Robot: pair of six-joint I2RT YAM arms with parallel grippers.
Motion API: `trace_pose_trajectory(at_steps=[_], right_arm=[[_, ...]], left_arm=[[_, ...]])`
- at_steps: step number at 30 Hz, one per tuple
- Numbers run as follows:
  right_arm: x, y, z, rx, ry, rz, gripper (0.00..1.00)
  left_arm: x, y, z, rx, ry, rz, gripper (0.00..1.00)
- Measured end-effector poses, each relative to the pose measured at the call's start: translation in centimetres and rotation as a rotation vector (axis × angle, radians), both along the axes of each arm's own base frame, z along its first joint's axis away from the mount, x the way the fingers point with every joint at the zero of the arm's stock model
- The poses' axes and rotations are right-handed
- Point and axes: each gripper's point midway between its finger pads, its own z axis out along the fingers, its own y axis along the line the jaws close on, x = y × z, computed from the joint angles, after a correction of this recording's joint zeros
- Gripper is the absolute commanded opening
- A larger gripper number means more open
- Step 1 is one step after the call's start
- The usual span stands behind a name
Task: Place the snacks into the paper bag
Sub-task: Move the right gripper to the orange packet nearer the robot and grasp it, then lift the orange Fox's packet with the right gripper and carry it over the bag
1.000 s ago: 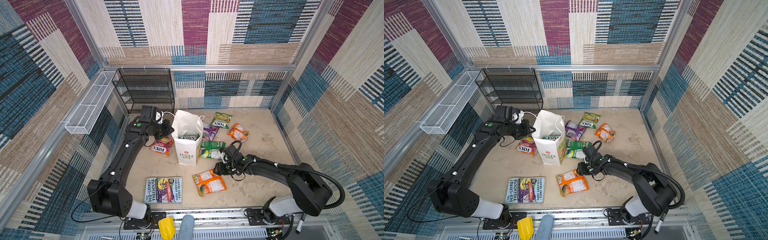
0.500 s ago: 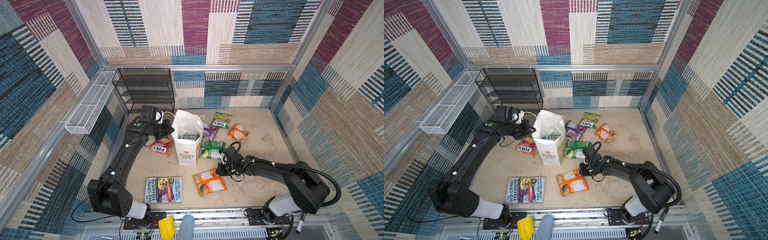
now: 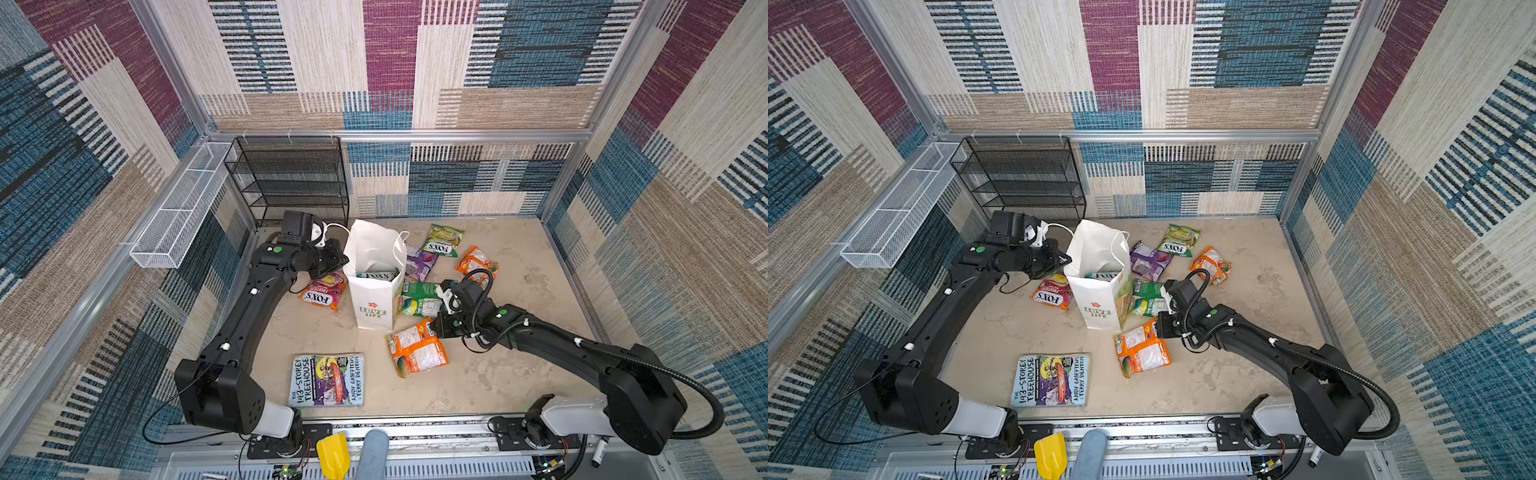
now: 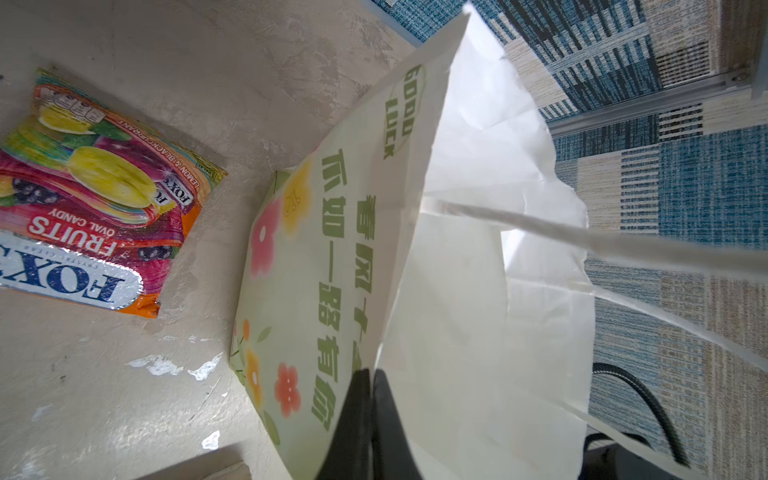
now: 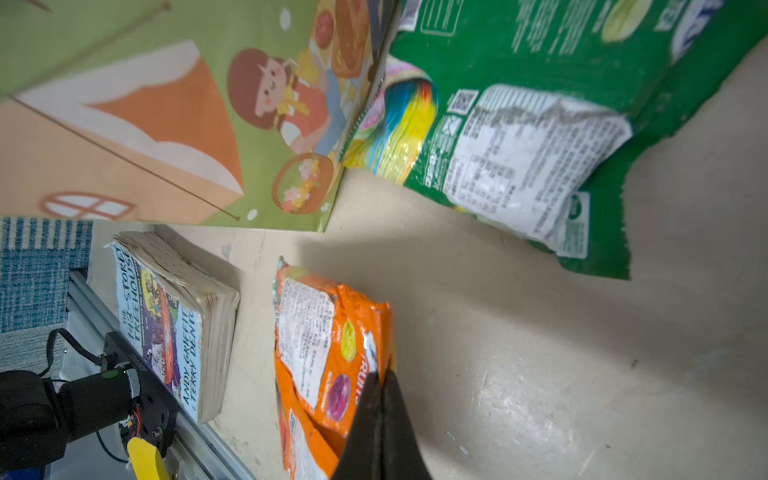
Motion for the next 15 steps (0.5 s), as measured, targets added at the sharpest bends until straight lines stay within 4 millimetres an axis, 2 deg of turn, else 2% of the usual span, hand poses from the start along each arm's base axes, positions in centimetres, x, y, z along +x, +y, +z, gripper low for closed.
trace_pose_trajectory(at_steps=[5,15], right_arm=[[1.1,-0.7,3.9,0.020,-0.085,-0.050,0.00],[2.2,-3.4,11.8,0.072,-0.243,-0.189,0.00]], left_arm=[[0.0,0.0,0.0,0.000,0.000,0.000,0.00],[0.0,-0.1,0.0,-0.003,0.001,-0.003,0.00]])
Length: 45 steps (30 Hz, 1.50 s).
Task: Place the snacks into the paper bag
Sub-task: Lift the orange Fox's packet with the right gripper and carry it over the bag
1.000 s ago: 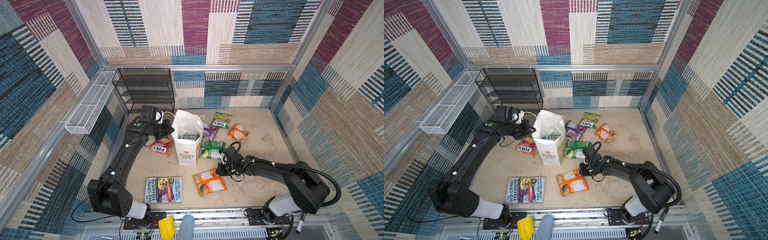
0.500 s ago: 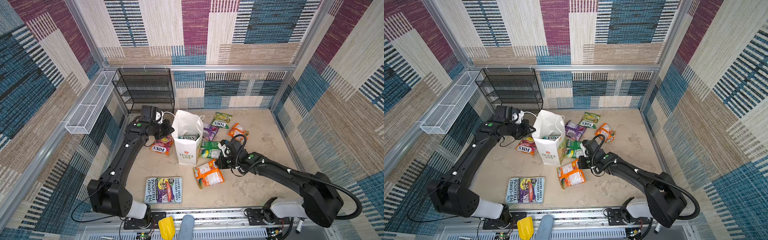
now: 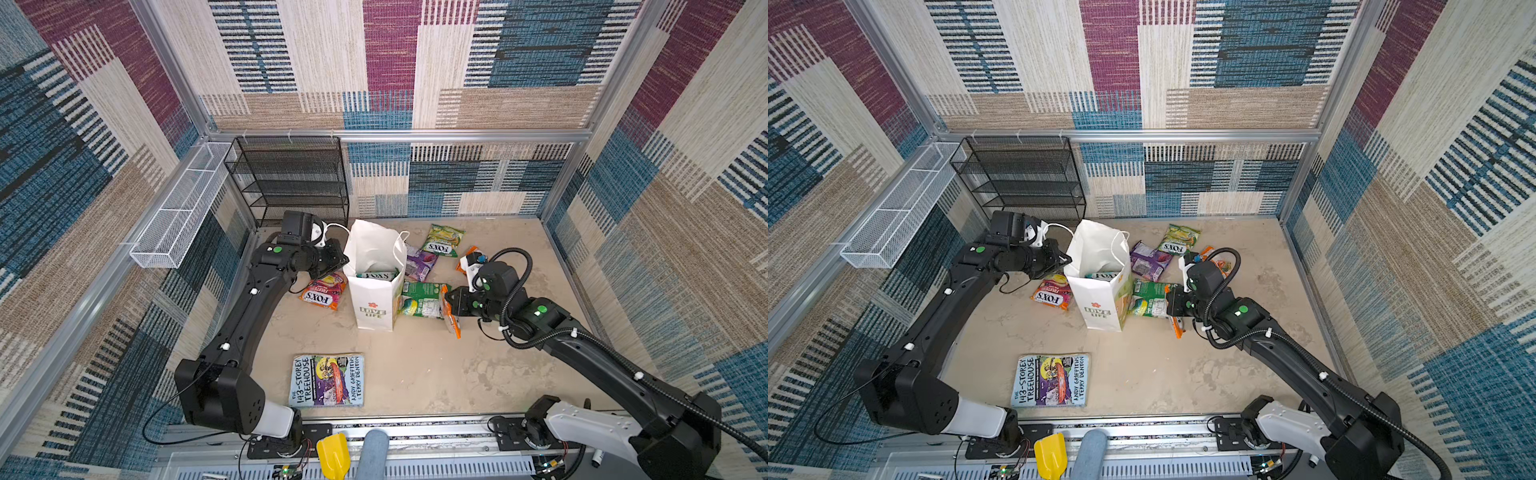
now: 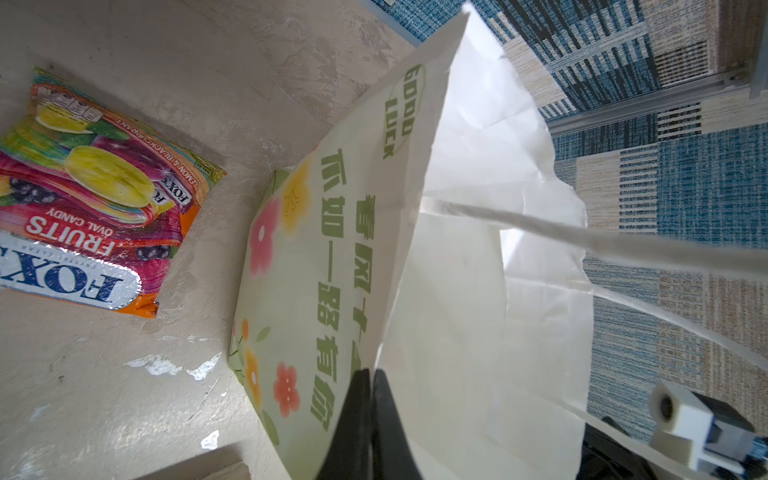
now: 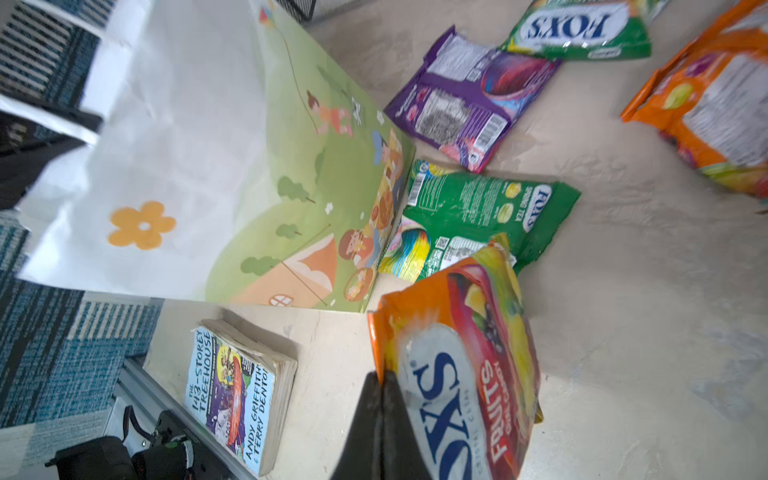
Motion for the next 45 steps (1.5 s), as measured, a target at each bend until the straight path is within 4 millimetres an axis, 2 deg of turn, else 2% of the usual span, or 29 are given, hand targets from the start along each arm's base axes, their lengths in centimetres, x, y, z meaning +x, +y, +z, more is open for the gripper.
trace_pose_trajectory(at_steps=[9,15,22,29,32,36,39,45], right_arm=[[0.8,-2.0,9.7,0.064,-0.188,-0.102,0.00],[1.9,-1.9,16.8,0.124,-0.307,-0.131,0.00],[3.4,-0.6,24.6,0.201,-0.426,-0.115,0.00],[5.5,2.7,30.0,0.281,-0.483,-0.033,0.00],[6.4,4.4,31.6,0.316,-0.502,0.015,0.00],[7.4,7.2,32.7,0.346,-0.505,0.081,0.00],[7.9,9.5,32.3,0.355,-0.486,0.130,0.00],[8.9,12.8,29.5,0.349,-0.417,0.192,0.00]], left_arm=[[0.0,0.0,0.1,-0.003,-0.001,-0.002,0.00],[0.0,0.0,0.1,-0.003,-0.003,-0.001,0.00],[0.0,0.0,0.1,-0.003,-0.003,-0.001,0.00],[0.0,0.0,0.1,-0.004,-0.003,-0.001,0.00],[0.0,0.0,0.1,-0.004,-0.003,-0.001,0.00],[0.0,0.0,0.1,-0.003,-0.002,-0.001,0.00],[0.0,0.0,0.1,-0.003,-0.002,-0.001,0.00],[0.0,-0.1,0.0,-0.004,0.001,-0.001,0.00]])
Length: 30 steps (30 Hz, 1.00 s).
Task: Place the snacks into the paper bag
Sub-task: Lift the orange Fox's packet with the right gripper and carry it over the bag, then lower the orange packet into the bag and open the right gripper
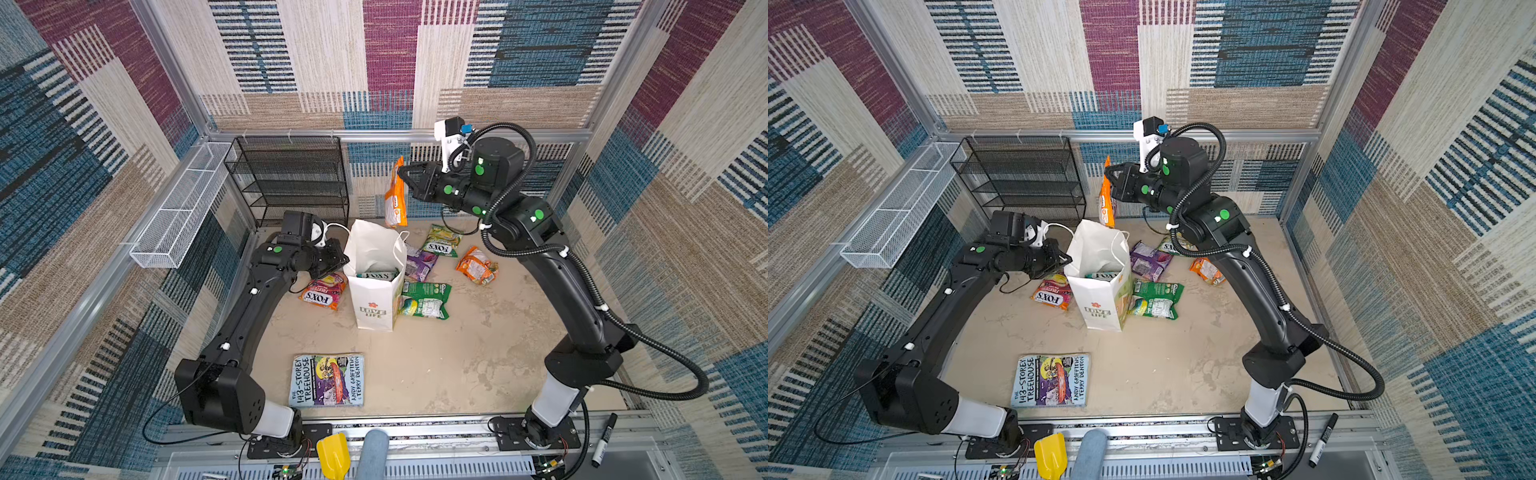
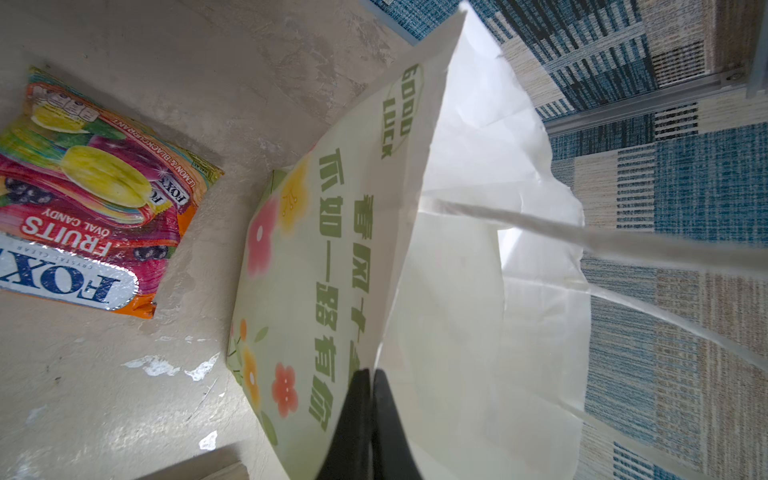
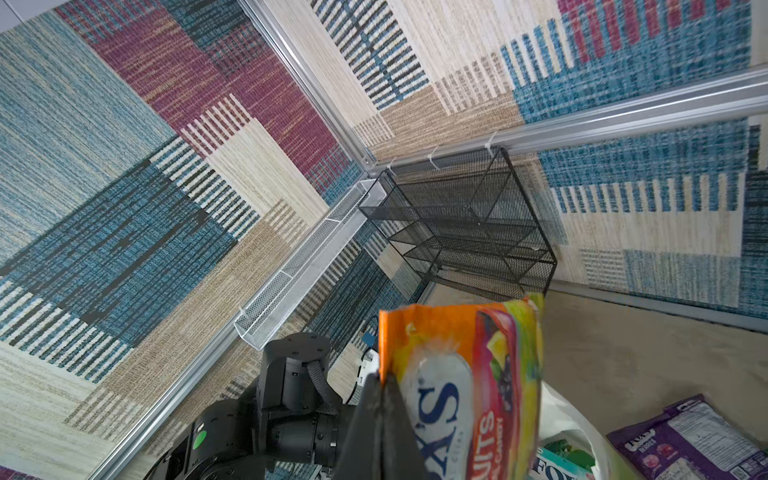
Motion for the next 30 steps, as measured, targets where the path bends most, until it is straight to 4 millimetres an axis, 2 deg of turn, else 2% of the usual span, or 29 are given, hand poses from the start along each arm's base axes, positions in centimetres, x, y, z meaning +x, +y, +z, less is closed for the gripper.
trace_pose_trajectory(at_steps=[4,7,10,13,22,30], right_arm=[[0.3,2.0,-3.0,-0.036,0.055,0.037,0.00],[0.6,3.2,-6.8,-0.076,0.122,0.056,0.00],[0.5,3.7,-10.7,-0.113,0.204,0.064,0.00],[-0.1,3.6,-13.4,-0.132,0.251,0.071,0.00],[-0.8,3.9,-16.7,-0.124,0.304,0.079,0.00],[-1.2,6.0,-17.3,-0.133,0.303,0.107,0.00]], left_arm=[[0.0,0.0,0.0,0.000,0.000,0.000,0.00],[0.1,0.0,-0.1,0.000,0.002,0.000,0.00],[0.1,0.0,-0.1,0.000,0.002,0.000,0.00],[0.1,0.0,-0.1,0.000,0.002,0.001,0.00],[0.1,0.1,-0.1,-0.001,0.003,0.002,0.00],[0.0,0.0,-0.1,-0.002,0.002,0.000,0.00]])
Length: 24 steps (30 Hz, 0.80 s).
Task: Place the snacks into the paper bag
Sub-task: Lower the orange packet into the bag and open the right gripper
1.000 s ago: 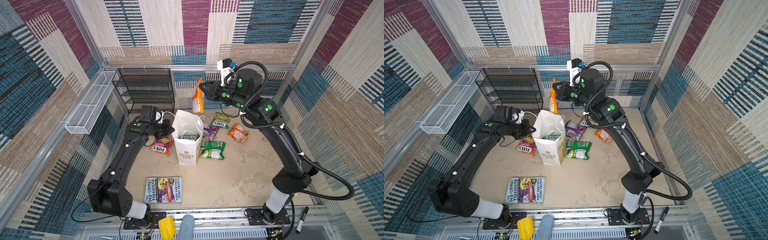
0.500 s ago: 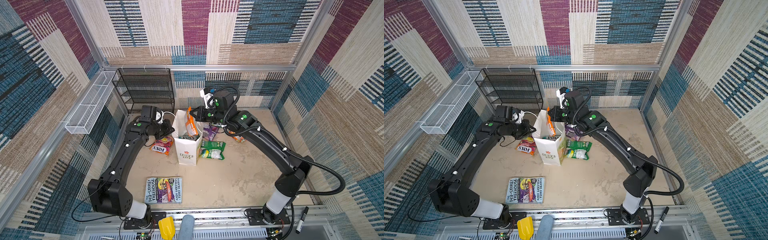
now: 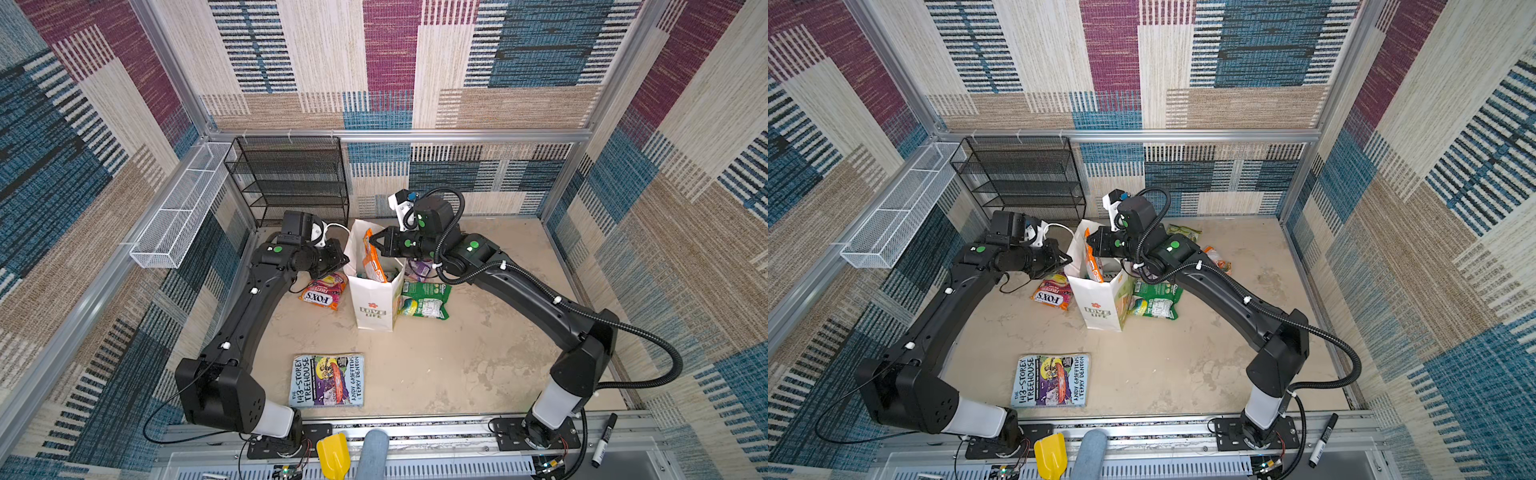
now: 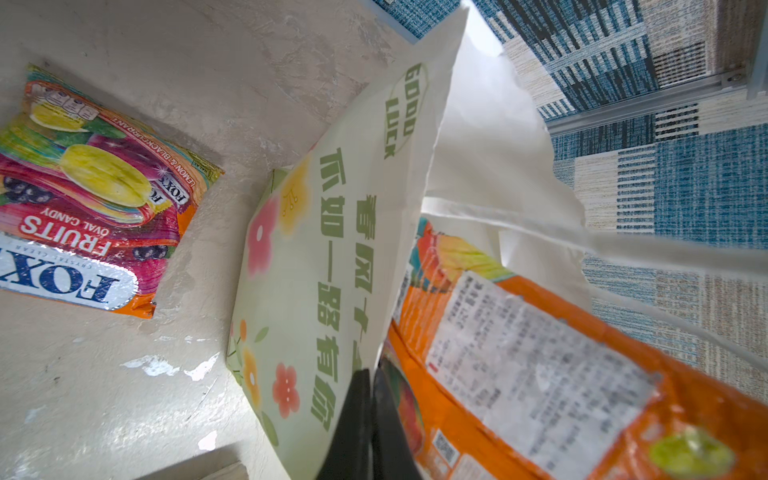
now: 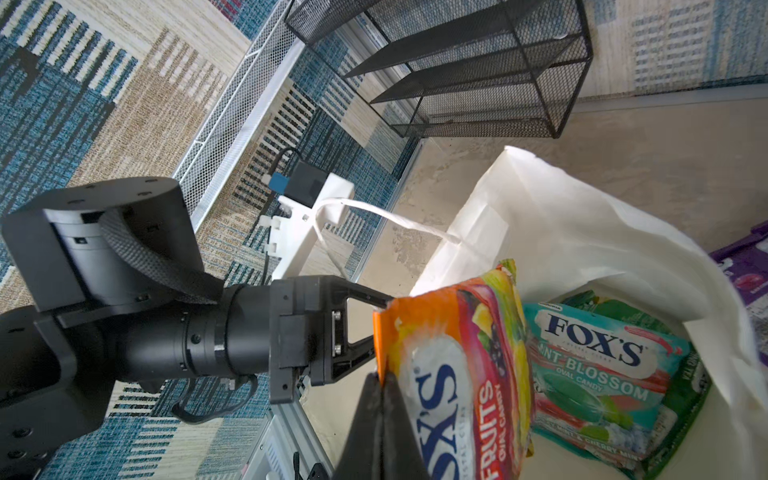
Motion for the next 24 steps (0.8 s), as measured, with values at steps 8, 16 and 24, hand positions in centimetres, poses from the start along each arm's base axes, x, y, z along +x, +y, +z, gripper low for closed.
trace_pose_trajectory(at_steps=[8,16,24], right_arm=[[1.7,0.9,-2.0,-0.006,0.030,-0.039,0.00],[3.1,0.8,-3.4,-0.023,0.047,-0.103,0.26],[2.3,-1.1,1.3,0.022,-0.045,-0.139,0.50]], left_arm=[[0.0,0.0,0.0,-0.001,0.000,0.000,0.00],[0.0,0.0,0.0,-0.002,0.000,-0.002,0.00],[0.0,0.0,0.0,-0.003,0.000,-0.002,0.00]])
